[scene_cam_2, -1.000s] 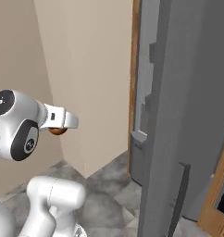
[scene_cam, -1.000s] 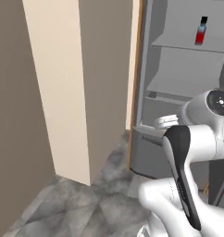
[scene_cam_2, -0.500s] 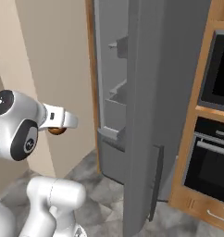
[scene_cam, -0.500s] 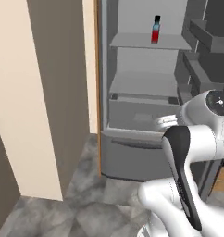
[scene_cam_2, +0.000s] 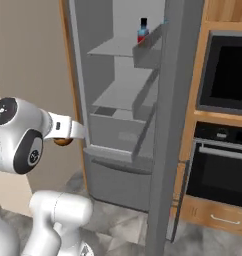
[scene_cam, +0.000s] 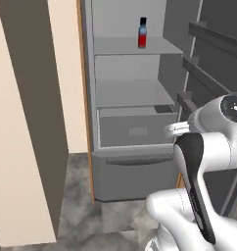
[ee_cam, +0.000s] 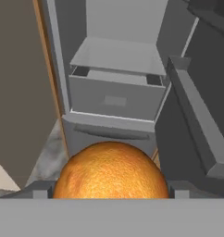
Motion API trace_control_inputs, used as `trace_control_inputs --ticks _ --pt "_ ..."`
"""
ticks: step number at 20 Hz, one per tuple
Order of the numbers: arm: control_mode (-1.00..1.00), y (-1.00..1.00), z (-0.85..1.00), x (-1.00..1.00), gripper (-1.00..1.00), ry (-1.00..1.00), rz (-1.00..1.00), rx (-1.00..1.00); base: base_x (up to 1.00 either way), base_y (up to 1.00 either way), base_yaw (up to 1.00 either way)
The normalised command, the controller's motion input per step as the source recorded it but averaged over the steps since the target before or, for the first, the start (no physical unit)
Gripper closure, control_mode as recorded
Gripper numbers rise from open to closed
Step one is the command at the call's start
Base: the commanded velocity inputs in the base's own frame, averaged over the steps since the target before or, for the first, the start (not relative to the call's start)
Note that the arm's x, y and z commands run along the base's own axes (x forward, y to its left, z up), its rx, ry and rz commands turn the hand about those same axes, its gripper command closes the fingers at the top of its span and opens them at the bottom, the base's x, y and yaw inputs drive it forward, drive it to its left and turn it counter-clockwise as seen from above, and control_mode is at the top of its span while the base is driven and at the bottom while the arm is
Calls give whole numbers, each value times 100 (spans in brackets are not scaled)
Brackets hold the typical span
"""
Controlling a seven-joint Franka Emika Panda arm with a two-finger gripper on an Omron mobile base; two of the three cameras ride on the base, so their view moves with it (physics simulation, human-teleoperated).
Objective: Place the liquor on the top shelf of the fridge to keep it out of children's reach, and place the orange and mushroom on lower shelves for easy access.
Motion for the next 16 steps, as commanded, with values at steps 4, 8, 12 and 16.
trace_control_inputs --ticks 4,8,12,16 --pt "100 0 0 0 100 0 0 0 65 73 -29" --pt "100 0 0 0 100 0 0 0 78 16 -31" --pt "100 0 0 0 100 0 0 0 76 0 -30" --pt "100 0 0 0 100 0 0 0 66 0 -27"
